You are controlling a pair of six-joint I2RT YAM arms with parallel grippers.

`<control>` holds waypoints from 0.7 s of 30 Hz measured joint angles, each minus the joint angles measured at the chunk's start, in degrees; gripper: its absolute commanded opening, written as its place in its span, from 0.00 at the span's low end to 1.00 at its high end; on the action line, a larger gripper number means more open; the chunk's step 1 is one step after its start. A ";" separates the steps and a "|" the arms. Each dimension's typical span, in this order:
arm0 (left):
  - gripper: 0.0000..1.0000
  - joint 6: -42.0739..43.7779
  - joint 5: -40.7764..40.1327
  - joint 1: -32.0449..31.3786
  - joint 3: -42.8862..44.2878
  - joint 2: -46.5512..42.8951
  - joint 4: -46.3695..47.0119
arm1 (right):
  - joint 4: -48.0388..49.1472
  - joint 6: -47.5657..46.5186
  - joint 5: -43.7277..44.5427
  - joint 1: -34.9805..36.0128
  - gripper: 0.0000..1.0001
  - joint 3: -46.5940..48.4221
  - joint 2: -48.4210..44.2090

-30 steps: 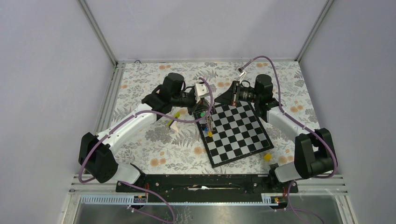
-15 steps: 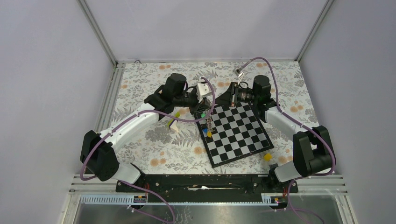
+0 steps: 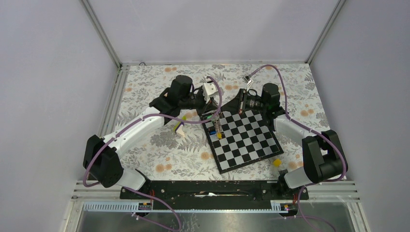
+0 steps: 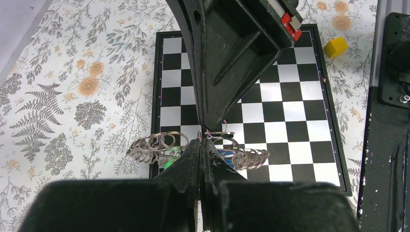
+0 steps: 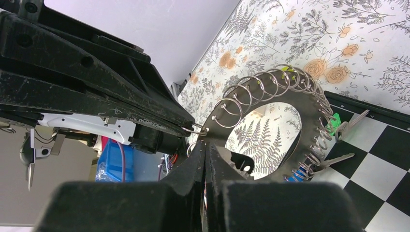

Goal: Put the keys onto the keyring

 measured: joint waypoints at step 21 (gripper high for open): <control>0.00 0.02 0.31 -0.44 -0.96 0.00 0.15 | 1.79 2.40 -1.09 0.00 0.00 0.02 0.00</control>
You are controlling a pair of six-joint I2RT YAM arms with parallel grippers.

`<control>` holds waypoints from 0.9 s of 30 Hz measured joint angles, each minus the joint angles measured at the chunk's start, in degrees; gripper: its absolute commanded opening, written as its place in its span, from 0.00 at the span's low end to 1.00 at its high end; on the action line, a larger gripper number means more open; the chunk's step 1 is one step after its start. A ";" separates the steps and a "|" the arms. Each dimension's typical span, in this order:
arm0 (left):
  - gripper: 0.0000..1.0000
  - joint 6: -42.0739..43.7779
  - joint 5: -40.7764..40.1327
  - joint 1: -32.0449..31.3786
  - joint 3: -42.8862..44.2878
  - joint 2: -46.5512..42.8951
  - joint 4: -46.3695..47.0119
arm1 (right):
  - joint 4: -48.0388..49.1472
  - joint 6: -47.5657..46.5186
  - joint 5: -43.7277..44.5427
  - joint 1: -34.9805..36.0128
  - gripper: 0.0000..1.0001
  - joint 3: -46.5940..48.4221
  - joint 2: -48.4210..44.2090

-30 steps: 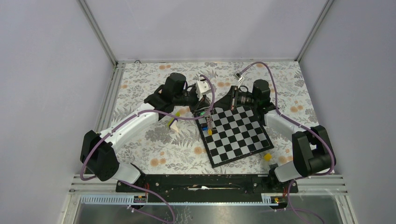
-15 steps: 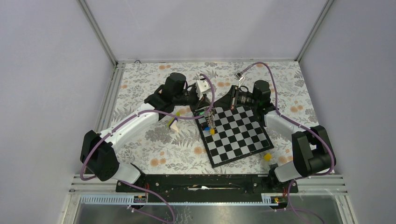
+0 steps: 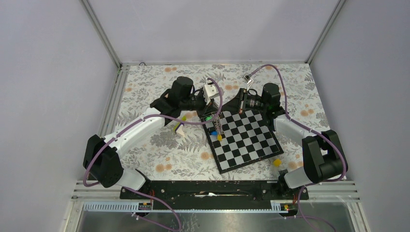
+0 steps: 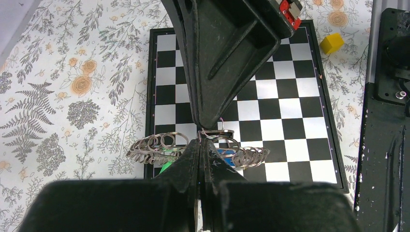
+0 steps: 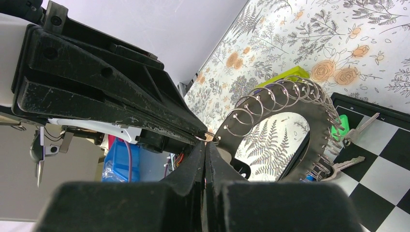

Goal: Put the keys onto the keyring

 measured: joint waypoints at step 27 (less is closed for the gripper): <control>0.00 1.60 2.23 0.02 -0.11 0.00 -0.42 | -2.05 -1.16 0.02 0.00 0.00 0.39 0.00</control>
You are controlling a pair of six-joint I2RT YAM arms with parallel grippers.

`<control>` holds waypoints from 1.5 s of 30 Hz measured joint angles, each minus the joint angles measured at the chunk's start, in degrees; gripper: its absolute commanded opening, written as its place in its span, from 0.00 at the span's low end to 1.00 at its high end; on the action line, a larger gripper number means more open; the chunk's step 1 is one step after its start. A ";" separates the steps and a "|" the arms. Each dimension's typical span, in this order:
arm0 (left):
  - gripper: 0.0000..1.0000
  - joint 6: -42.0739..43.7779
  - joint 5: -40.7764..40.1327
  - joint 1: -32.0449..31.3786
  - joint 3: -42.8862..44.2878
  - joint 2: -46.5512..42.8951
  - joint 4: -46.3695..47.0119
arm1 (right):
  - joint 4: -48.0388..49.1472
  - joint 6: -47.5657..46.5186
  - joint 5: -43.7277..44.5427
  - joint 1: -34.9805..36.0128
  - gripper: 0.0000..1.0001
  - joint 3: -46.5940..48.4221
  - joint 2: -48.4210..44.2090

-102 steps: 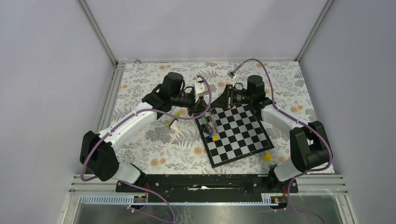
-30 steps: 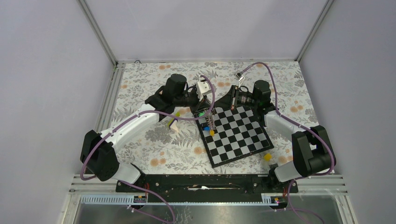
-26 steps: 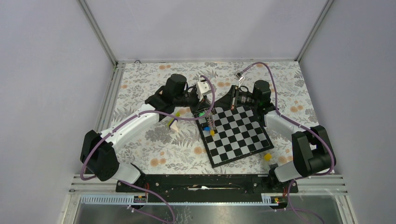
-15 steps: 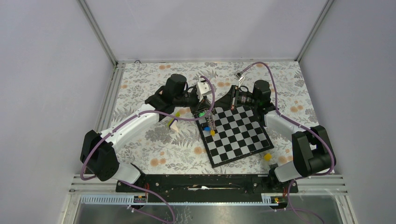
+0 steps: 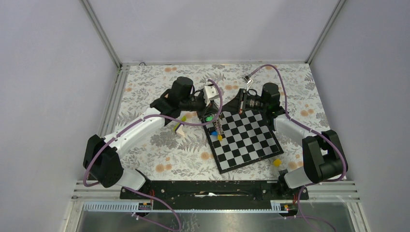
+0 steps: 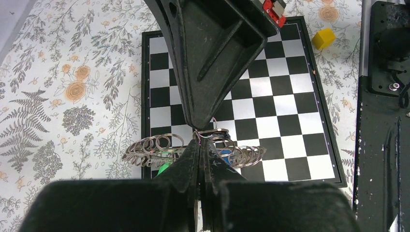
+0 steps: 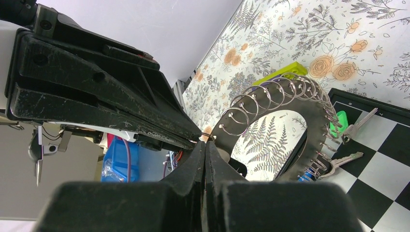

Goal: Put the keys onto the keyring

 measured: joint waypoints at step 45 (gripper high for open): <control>0.00 0.37 4.70 0.83 -0.90 -0.02 -0.83 | -9.46 -4.04 0.26 1.31 0.00 3.65 0.87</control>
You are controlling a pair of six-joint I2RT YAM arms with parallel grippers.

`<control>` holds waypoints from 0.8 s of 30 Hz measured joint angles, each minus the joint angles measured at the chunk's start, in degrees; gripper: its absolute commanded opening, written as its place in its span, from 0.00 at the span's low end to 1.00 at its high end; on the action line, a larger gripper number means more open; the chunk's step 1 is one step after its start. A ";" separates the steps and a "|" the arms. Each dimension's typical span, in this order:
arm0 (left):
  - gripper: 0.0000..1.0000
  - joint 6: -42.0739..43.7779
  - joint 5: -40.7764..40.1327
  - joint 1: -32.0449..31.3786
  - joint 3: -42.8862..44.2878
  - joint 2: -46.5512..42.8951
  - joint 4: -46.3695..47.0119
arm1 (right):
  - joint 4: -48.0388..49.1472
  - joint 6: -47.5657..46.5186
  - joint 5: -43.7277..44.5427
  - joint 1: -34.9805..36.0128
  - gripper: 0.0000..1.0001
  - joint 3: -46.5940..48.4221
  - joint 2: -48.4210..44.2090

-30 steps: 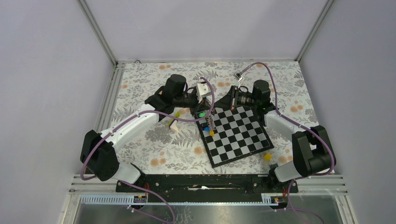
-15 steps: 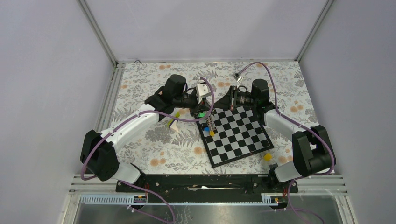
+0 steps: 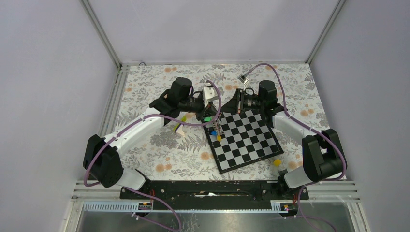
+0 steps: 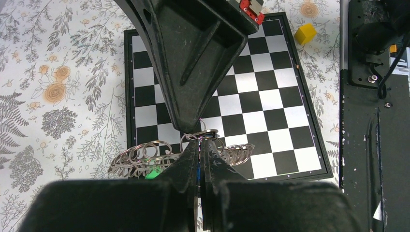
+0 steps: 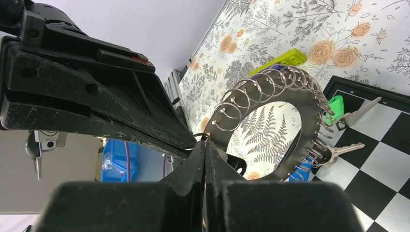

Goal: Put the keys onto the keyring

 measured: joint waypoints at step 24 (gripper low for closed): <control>0.00 5.18 13.25 -1.22 -0.59 0.00 -3.96 | -0.94 -0.76 1.33 0.68 0.00 0.61 0.35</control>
